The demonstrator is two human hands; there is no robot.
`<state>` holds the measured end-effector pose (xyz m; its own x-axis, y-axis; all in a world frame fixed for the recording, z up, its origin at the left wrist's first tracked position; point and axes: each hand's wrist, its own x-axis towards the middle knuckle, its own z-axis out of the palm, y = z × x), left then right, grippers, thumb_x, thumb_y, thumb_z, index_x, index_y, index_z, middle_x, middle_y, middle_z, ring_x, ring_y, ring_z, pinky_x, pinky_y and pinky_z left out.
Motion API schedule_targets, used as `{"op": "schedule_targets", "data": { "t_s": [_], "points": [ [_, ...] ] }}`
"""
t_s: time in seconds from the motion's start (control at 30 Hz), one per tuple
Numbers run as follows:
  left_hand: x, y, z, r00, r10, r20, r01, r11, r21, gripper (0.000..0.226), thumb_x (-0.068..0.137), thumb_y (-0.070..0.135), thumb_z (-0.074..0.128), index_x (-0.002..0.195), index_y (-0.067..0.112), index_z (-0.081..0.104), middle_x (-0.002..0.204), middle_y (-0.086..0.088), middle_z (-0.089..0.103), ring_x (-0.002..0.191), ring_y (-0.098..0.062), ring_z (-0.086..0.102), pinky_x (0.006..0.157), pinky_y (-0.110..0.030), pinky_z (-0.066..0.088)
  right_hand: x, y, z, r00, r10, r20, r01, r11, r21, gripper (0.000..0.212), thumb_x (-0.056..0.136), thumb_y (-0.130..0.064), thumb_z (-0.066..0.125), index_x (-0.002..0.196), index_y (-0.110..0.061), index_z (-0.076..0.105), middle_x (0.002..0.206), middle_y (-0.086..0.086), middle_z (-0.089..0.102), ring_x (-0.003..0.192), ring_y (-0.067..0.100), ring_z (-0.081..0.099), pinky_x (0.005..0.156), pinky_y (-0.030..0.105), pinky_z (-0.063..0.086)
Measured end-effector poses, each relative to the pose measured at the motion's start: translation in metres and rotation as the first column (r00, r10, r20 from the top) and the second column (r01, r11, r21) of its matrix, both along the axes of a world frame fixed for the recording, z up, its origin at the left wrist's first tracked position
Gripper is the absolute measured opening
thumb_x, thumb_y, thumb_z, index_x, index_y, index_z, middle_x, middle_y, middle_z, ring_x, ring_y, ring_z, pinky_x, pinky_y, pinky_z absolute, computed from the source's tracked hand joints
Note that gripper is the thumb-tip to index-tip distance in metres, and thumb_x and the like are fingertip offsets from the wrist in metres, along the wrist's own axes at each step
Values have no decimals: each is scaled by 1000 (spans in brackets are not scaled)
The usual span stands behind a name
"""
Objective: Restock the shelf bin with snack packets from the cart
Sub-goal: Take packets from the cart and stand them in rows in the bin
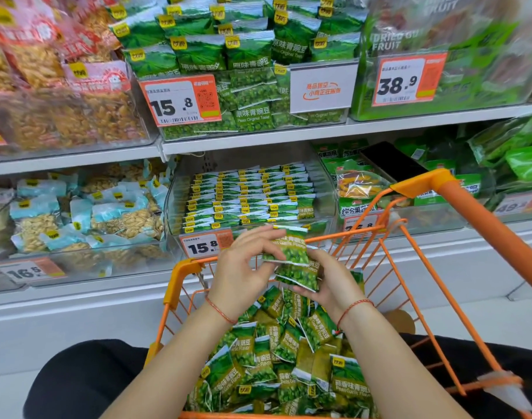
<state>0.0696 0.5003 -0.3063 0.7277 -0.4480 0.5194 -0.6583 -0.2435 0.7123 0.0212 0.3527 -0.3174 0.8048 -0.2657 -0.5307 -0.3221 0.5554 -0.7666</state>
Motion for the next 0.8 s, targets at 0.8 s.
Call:
{"op": "schedule_targets", "data": {
  "t_s": [0.8],
  "points": [
    [-4,-17,-17,595,-104,-797,51,995,-91,54,76,26,70,127,20,52,128,6,56,122,-12,50,107,-34,38,-4,5,-14,984,92,153,-46,958,-282,88,82,-43,67,149,-11,20,153,6,28,134,22,38,102,41,39]
  ]
}}
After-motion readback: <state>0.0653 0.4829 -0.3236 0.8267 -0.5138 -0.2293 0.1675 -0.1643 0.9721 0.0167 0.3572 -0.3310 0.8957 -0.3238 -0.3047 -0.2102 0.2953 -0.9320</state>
